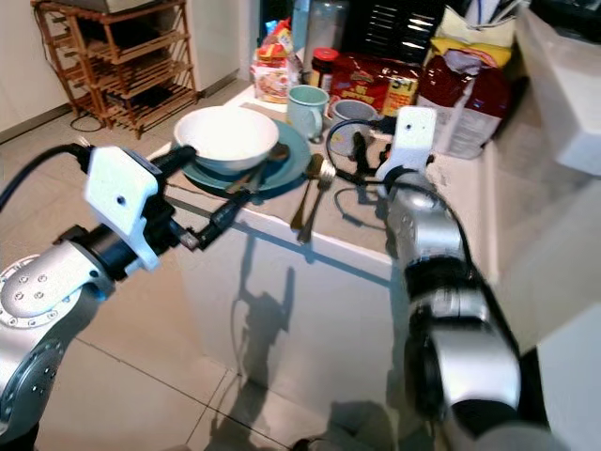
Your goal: Setting the table
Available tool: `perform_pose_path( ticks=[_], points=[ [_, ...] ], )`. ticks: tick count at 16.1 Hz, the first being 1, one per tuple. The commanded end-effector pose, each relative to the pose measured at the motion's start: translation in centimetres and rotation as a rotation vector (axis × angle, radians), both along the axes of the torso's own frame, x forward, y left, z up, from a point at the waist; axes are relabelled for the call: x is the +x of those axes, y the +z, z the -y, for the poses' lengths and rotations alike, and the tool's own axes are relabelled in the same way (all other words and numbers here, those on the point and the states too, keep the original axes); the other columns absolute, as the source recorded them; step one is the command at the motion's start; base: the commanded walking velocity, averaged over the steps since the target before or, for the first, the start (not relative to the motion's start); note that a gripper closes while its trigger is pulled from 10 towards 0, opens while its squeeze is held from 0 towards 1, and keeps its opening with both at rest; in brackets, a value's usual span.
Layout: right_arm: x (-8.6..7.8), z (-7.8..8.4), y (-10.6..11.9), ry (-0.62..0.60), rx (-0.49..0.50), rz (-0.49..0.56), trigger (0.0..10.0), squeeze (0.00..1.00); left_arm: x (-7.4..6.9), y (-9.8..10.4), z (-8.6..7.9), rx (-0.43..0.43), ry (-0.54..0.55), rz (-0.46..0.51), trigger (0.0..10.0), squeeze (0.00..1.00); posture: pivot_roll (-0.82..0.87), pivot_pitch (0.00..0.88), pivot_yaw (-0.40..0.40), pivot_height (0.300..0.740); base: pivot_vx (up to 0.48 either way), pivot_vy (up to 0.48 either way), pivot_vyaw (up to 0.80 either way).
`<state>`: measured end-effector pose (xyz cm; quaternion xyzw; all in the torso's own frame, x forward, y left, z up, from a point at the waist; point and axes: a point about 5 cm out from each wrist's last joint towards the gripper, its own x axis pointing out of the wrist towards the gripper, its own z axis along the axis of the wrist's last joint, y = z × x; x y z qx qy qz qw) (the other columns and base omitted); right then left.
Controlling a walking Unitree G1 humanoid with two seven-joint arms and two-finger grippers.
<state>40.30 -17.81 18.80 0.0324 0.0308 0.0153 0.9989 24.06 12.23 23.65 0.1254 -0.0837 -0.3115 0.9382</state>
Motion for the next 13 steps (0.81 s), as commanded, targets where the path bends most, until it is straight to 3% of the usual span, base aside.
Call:
perform_pose_path(
  ticks=[1,4,5,6,7,13],
  points=[
    [0.2,0.3,0.3,0.004,0.013,0.013,10.0,1.0,-0.3,0.1,0.2,0.01,-0.018,-0.003,10.0,0.0,0.06,0.031,-0.08,0.74,0.0,0.0,0.0],
    [0.7,-0.4,0.5,0.067,0.125,0.027,10.0,1.0,-1.1,0.3,0.1,0.022,-0.028,-0.018,10.0,0.0,0.1,0.096,-0.099,0.74,0.0,0.0,0.0],
    [0.9,-0.5,0.7,0.077,0.165,0.04,10.0,0.73,-1.4,0.3,0.0,0.025,-0.027,-0.026,10.0,0.0,0.1,0.11,-0.104,0.74,0.0,0.0,0.0],
    [0.9,-0.5,0.8,0.078,0.181,0.049,10.0,0.08,-1.7,0.4,0.0,0.025,-0.027,-0.032,10.0,0.0,0.11,0.125,-0.109,0.74,0.0,0.0,0.0],
    [1.0,-0.4,1.1,0.084,0.183,0.069,10.0,0.0,-2.1,0.4,0.0,0.025,-0.027,-0.037,10.0,0.0,0.12,0.139,-0.118,0.74,0.0,0.0,0.0],
    [1.4,-0.8,3.1,0.069,0.103,0.156,10.0,0.0,-4.0,1.1,-0.4,0.047,-0.008,-0.055,10.0,0.0,0.18,0.213,-0.144,0.74,0.0,0.0,0.0]
  ],
)
